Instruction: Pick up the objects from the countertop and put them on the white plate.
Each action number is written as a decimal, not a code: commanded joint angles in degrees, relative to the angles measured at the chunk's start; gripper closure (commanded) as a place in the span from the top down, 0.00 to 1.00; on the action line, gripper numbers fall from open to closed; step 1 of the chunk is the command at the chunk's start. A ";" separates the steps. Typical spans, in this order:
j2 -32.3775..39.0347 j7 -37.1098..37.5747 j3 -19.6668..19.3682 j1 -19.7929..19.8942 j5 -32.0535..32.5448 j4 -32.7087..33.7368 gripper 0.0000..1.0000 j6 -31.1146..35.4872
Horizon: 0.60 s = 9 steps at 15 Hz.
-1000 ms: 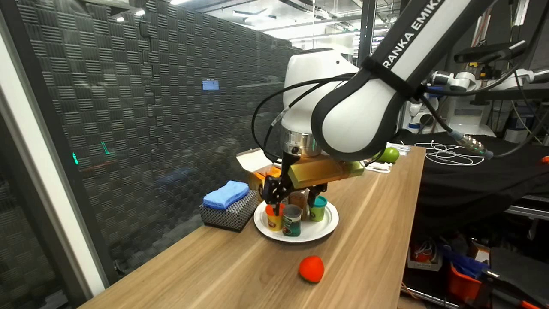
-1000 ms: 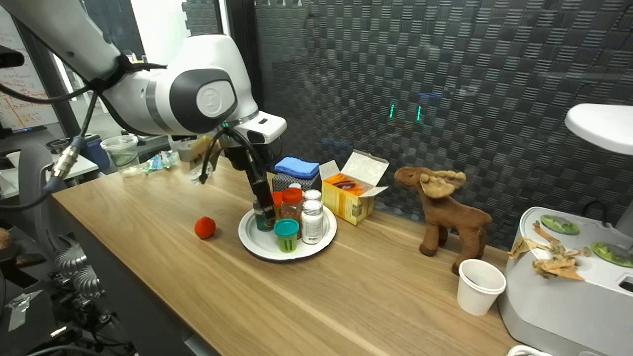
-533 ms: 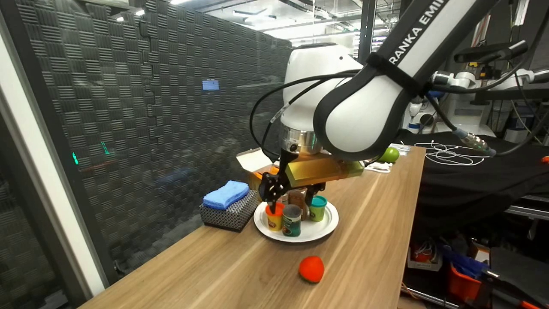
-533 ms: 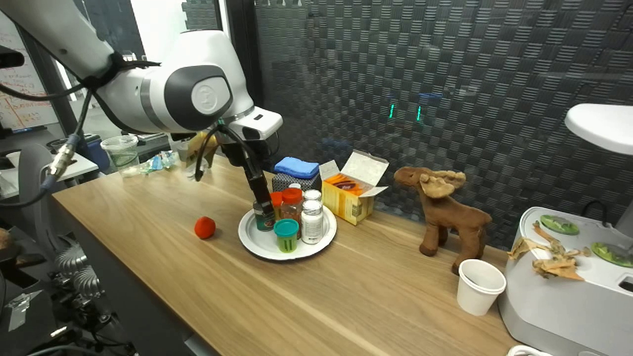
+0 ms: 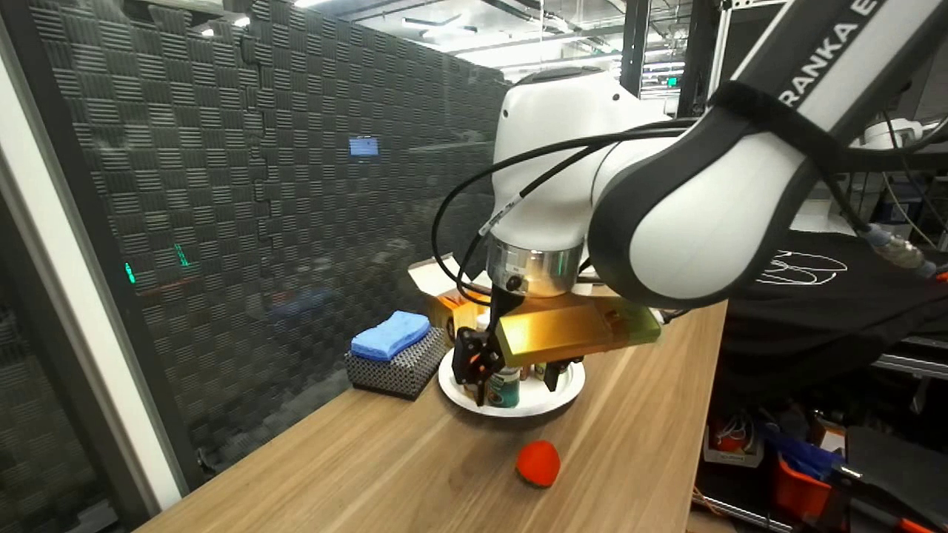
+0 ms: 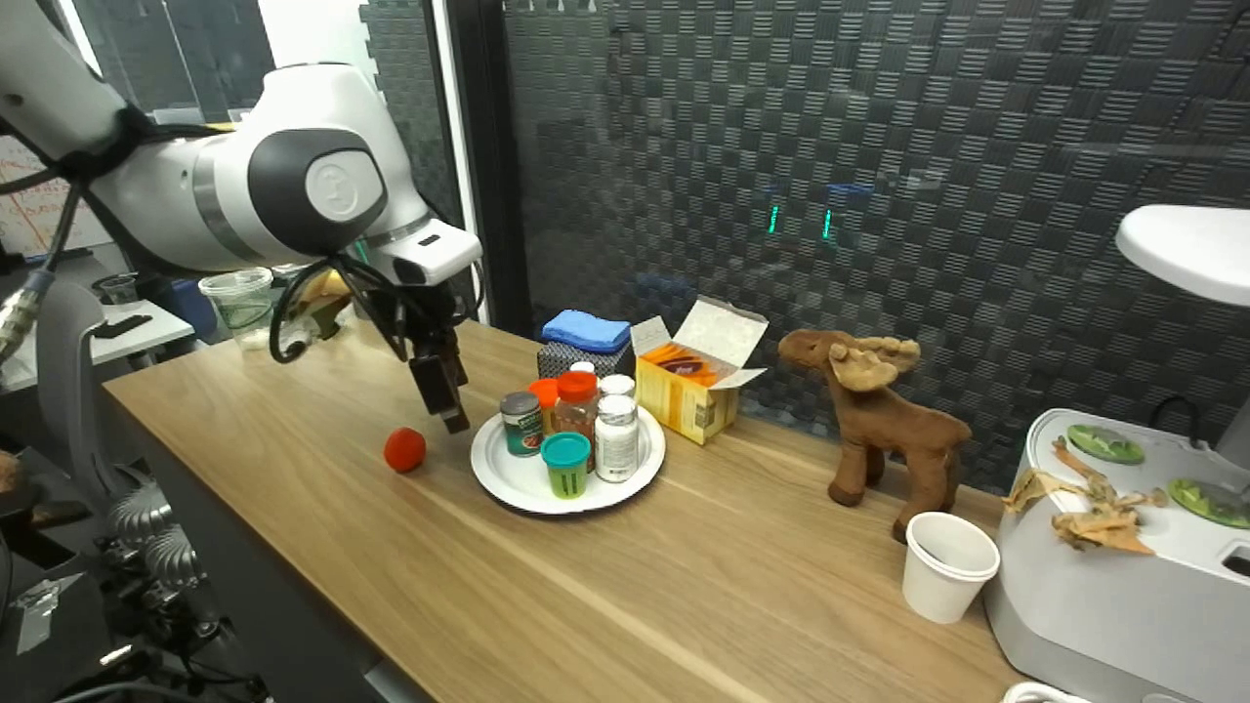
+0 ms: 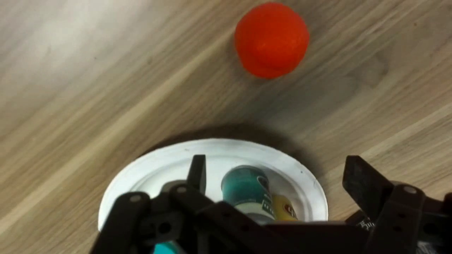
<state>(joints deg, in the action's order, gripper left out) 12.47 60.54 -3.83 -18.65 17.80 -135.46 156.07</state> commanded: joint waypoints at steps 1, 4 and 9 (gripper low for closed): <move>-2.49 4.44 1.69 0.01 0.64 -3.77 1.00 0.36; -2.31 3.75 3.61 0.63 -1.19 -4.96 1.00 0.00; -2.04 -0.25 7.20 1.91 -7.31 -6.37 1.00 -0.17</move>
<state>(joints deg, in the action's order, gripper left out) 12.08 63.14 1.11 -18.26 14.06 -140.28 156.08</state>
